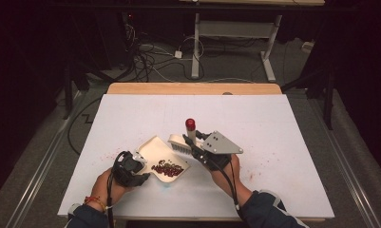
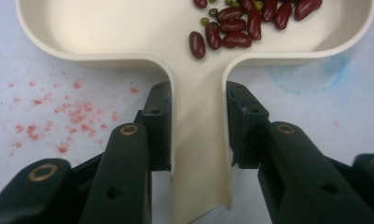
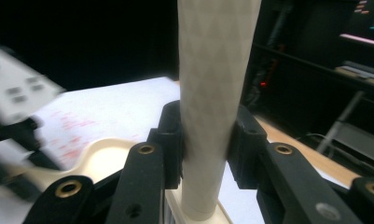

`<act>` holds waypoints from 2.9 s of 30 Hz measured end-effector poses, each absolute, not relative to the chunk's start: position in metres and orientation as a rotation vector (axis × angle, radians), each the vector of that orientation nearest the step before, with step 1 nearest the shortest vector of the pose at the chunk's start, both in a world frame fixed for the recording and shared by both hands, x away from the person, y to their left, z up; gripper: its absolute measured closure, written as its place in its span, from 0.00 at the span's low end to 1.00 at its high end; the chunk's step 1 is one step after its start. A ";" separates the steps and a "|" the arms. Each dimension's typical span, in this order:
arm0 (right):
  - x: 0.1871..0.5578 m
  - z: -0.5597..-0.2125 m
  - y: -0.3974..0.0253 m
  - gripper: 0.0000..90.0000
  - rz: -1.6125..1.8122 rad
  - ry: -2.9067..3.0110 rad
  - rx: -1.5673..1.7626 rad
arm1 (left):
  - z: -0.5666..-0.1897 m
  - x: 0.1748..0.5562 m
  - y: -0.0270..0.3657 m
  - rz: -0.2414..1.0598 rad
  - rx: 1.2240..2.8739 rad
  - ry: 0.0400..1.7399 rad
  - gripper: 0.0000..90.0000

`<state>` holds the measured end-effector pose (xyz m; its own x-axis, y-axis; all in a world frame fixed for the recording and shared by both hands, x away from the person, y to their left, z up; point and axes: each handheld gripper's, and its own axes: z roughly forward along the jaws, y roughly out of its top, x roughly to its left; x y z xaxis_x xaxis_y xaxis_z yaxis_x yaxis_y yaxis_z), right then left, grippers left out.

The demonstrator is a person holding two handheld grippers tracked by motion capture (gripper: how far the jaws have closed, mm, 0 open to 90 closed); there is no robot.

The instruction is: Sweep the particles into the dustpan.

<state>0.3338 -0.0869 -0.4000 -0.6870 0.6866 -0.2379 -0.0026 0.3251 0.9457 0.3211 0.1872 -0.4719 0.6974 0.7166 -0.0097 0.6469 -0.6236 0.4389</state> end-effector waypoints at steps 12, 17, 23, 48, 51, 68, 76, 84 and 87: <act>0.369 -0.422 -0.074 0.78 1.344 2.002 0.652 | -0.473 0.322 0.188 0.222 2.486 1.056 0.70; 0.347 -0.418 -0.066 0.78 1.403 2.097 0.618 | -0.473 0.321 0.189 0.227 2.489 1.054 0.70; 0.331 -0.399 -0.080 0.78 1.439 2.059 0.562 | -0.470 0.320 0.189 0.225 2.495 1.055 0.70; 0.302 -0.405 -0.115 0.78 1.429 2.177 0.582 | -0.467 0.303 0.178 0.216 2.551 0.993 0.70; 0.299 -0.399 -0.118 0.78 1.434 2.144 0.568 | -0.467 0.304 0.179 0.202 2.536 0.997 0.70; 0.319 -0.414 -0.092 0.78 1.411 2.055 0.615 | -0.474 0.306 0.176 0.252 2.397 1.116 0.70; 0.314 -0.418 -0.060 0.78 1.421 2.084 0.619 | -0.476 0.309 0.171 0.277 2.338 1.171 0.70; 0.307 -0.416 -0.051 0.78 1.454 2.098 0.601 | -0.477 0.311 0.172 0.277 2.323 1.175 0.70; 0.309 -0.412 -0.056 0.78 1.466 2.093 0.609 | -0.478 0.312 0.174 0.270 2.321 1.169 0.70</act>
